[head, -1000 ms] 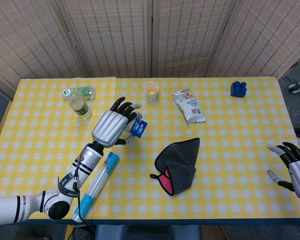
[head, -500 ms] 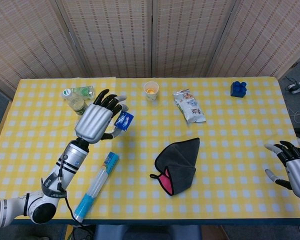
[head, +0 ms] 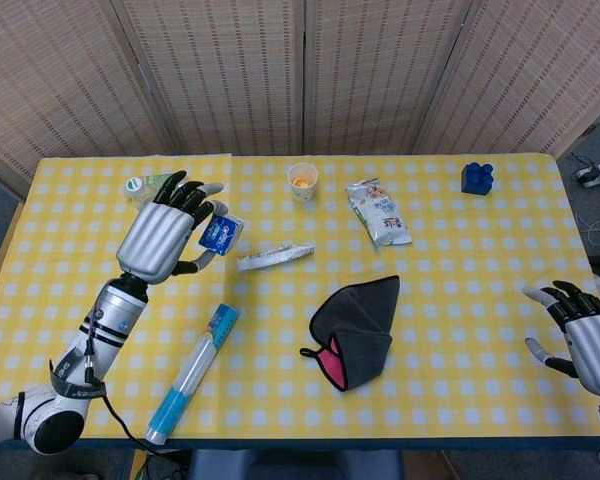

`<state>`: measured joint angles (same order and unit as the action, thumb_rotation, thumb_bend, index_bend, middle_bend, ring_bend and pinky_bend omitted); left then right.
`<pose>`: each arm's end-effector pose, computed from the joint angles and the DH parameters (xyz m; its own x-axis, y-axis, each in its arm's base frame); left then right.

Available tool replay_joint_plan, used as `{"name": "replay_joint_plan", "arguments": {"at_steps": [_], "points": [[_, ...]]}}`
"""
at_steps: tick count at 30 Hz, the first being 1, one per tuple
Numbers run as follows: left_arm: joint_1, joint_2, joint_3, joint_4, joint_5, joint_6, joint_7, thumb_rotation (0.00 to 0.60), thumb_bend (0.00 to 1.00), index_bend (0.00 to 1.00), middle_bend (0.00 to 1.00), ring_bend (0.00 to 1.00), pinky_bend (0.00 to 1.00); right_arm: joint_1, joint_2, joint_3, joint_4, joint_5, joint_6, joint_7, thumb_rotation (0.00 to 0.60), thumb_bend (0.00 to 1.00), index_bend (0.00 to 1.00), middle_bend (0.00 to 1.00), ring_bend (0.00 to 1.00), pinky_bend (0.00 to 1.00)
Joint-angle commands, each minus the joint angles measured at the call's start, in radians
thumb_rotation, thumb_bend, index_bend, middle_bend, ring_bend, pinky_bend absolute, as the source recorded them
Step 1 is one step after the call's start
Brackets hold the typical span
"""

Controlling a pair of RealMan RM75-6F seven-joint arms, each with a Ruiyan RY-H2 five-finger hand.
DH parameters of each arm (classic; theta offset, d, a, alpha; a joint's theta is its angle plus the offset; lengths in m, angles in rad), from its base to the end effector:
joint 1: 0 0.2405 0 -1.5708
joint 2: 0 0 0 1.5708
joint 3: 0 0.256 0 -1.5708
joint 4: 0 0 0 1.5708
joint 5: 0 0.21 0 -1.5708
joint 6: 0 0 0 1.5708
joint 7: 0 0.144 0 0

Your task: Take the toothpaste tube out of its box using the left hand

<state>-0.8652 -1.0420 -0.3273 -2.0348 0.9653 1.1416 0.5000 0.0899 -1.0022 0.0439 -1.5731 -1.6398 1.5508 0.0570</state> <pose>-0.0420 0.3427 0.1476 0.4186 -0.0496 0.9068 0.8034 -0.4453 -0.3952 -0.3030 -0.1808 0.1989 0.4850 0.0638 0.8722 -0.8597 -0.1480 0.4889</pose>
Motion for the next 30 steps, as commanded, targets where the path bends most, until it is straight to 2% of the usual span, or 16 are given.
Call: {"name": "replay_joint_plan", "arguments": {"at_steps": [1,5,9,17,25,30], "points": [[0.002,0.003,0.024,0.007,0.003,0.0,0.035,0.6,0.31,0.48,0.19,0.14,0.02,0.0,0.0,0.0,-0.001,0.0,0.001,-0.001,0.6,0.19,0.25,0.3,0.18,0.31],[-0.003,0.003,0.059,0.015,-0.01,-0.01,0.096,0.6,0.31,0.48,0.19,0.14,0.02,-0.001,0.0,-0.001,-0.003,0.001,0.001,-0.003,0.6,0.19,0.25,0.3,0.18,0.31],[-0.018,0.001,0.104,0.025,-0.057,-0.001,0.225,0.6,0.31,0.48,0.19,0.14,0.02,-0.001,-0.003,-0.006,-0.001,0.001,-0.004,0.0,0.6,0.19,0.25,0.3,0.18,0.31],[-0.046,-0.059,0.173,0.074,-0.157,0.064,0.456,0.6,0.31,0.48,0.19,0.14,0.01,-0.001,-0.004,-0.005,0.006,0.004,-0.005,0.007,0.6,0.19,0.25,0.3,0.18,0.31],[-0.084,-0.135,0.236,0.12,-0.344,0.138,0.698,0.6,0.31,0.48,0.19,0.14,0.0,-0.004,-0.004,-0.007,0.013,0.009,-0.005,0.016,0.6,0.19,0.25,0.3,0.18,0.31],[-0.101,-0.196,0.259,0.124,-0.386,0.147,0.75,0.6,0.31,0.48,0.19,0.15,0.0,-0.003,-0.005,-0.008,0.015,0.009,-0.007,0.016,0.6,0.19,0.25,0.3,0.18,0.31]]}}
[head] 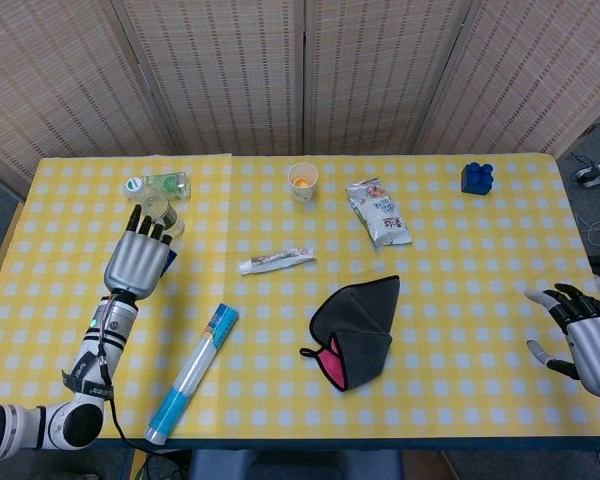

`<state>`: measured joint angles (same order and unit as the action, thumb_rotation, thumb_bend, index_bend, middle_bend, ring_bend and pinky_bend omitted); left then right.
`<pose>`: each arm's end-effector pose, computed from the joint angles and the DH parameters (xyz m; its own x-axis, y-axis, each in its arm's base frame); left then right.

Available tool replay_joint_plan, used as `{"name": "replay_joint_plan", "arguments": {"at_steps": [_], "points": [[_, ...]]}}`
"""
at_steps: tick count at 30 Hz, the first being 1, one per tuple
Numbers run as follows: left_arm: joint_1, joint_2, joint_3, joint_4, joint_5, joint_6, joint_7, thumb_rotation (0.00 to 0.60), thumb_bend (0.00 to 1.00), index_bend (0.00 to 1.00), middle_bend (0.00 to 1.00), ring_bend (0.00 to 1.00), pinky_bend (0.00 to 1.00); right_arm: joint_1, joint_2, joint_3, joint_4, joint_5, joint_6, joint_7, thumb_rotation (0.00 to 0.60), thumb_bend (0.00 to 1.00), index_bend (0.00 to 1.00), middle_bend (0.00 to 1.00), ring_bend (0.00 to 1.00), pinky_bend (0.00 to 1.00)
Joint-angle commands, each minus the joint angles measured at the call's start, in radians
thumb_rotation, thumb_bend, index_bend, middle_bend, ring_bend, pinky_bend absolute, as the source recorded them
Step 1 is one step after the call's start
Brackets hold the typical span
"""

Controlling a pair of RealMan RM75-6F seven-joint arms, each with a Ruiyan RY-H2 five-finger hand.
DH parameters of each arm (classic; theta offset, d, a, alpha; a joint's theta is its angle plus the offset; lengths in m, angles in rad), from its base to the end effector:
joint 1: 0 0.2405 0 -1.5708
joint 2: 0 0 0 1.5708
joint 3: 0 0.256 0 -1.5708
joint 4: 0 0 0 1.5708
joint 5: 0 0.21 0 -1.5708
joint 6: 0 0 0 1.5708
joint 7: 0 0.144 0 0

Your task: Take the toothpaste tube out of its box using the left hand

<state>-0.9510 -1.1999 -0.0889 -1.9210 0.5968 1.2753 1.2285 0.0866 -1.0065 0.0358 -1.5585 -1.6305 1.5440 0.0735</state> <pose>-0.1234 0.3479 0.0912 0.9229 0.0673 0.3791 0.3844 -0.2193 -0.8968 -0.3086 -0.1786 0.1979 0.4814 0.0465 0.8753 -0.8651 -0.1350 0.4830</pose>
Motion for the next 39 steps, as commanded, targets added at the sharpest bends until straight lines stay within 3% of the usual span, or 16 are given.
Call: {"name": "replay_joint_plan", "arguments": {"at_steps": [1,4,8,15,20,26,31,39], "points": [[-0.016,-0.047,0.025,0.012,-0.014,0.013,0.025,0.6,0.31,0.47,0.19,0.15,0.0,0.0,0.0,0.0,0.0,0.0,0.0,0.0,0.6,0.19,0.25,0.3,0.18,0.31],[-0.02,-0.08,0.033,0.021,0.003,0.019,0.023,0.6,0.3,0.38,0.19,0.15,0.0,0.0,-0.001,0.0,-0.001,0.001,-0.001,-0.001,0.6,0.19,0.25,0.3,0.18,0.31],[-0.018,-0.122,0.022,0.048,0.029,0.036,-0.006,0.6,0.29,0.15,0.18,0.15,0.0,-0.002,-0.001,-0.002,0.0,0.003,-0.001,-0.002,0.6,0.19,0.25,0.3,0.18,0.31],[-0.013,-0.17,0.01,0.088,0.076,0.058,-0.043,0.6,0.23,0.01,0.16,0.15,0.0,-0.001,-0.001,0.0,0.004,0.007,-0.004,0.001,0.6,0.19,0.25,0.3,0.18,0.31],[0.01,-0.151,-0.001,0.085,0.115,0.064,-0.109,0.6,0.23,0.0,0.14,0.15,0.0,-0.003,-0.001,0.0,0.009,0.012,-0.004,0.006,0.6,0.19,0.25,0.3,0.18,0.31],[0.093,-0.101,-0.025,0.091,0.182,0.064,-0.332,0.6,0.23,0.01,0.14,0.15,0.0,-0.002,0.0,0.0,0.013,0.011,-0.003,0.006,0.6,0.19,0.25,0.3,0.18,0.31],[0.186,-0.028,0.008,0.053,0.255,0.078,-0.477,0.6,0.23,0.01,0.14,0.15,0.0,0.003,0.004,0.004,0.013,0.01,-0.008,0.008,0.6,0.19,0.25,0.3,0.18,0.31],[0.352,0.052,0.078,0.08,0.473,0.13,-0.761,0.6,0.23,0.06,0.14,0.15,0.0,0.017,0.006,0.0,-0.001,0.001,-0.028,-0.005,0.6,0.19,0.25,0.3,0.18,0.31]]}}
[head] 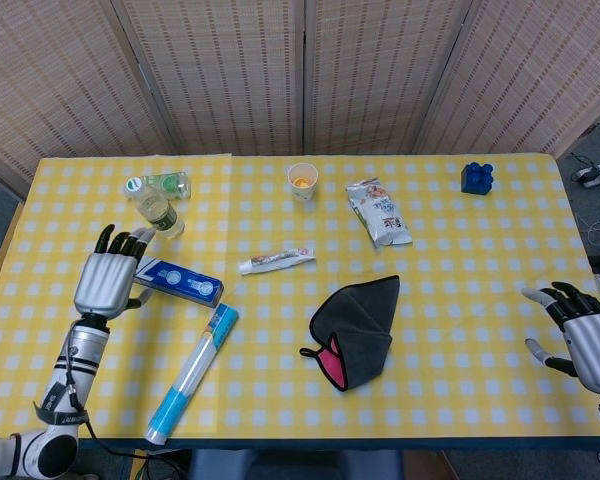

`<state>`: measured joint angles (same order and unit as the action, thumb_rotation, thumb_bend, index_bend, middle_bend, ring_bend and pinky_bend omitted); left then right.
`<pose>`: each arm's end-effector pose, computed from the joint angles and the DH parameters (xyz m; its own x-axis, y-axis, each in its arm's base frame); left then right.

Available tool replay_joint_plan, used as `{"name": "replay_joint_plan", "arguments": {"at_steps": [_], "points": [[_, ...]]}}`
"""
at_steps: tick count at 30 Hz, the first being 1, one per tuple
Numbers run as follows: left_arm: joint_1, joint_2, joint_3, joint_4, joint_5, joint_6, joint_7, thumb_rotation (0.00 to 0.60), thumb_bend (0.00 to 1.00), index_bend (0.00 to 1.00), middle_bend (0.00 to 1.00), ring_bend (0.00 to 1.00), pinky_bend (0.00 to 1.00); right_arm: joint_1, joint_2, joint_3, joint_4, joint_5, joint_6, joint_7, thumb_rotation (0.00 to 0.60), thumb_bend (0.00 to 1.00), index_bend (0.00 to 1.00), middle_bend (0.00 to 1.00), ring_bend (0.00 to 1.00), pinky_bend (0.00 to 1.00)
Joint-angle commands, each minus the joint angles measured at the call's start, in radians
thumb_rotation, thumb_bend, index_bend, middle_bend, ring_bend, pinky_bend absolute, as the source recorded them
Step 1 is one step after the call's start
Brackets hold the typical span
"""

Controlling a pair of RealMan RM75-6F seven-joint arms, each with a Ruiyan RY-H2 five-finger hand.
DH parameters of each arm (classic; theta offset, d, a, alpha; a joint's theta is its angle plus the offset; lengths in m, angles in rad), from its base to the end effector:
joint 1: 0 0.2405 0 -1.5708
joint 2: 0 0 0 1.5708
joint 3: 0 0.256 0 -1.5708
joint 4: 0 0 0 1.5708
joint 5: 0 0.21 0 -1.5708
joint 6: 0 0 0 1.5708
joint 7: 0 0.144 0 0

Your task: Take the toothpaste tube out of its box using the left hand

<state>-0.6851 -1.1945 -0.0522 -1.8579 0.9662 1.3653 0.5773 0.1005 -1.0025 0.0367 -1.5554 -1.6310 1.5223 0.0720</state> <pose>-0.1792 0.3130 0.1092 0.5899 0.0397 0.8065 0.8025 -0.1395 -0.5802 -0.3084 -0.1833 0.1970 0.4913 0.0335 0.8703 -0.8591 -0.1455 0.4906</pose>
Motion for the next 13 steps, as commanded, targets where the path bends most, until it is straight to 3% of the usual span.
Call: {"name": "replay_joint_plan", "arguments": {"at_steps": [1,7,13], "points": [[0.106,0.054,0.049,0.023,0.125,0.053,-0.136,0.6,0.23,0.07,0.14,0.15,0.0,0.004,0.004,-0.002,-0.006,0.003,-0.011,-0.005,0.6,0.19,0.25,0.3,0.18,0.31],[0.236,0.096,0.1,0.055,0.221,0.148,-0.252,0.6,0.23,0.12,0.14,0.15,0.0,0.014,0.009,-0.001,-0.018,0.001,-0.024,-0.01,0.6,0.19,0.25,0.3,0.18,0.31],[0.344,0.126,0.153,0.049,0.273,0.2,-0.269,0.6,0.23,0.12,0.14,0.15,0.0,0.027,0.005,0.001,-0.02,0.001,-0.041,-0.016,0.6,0.19,0.25,0.3,0.18,0.31]]}}
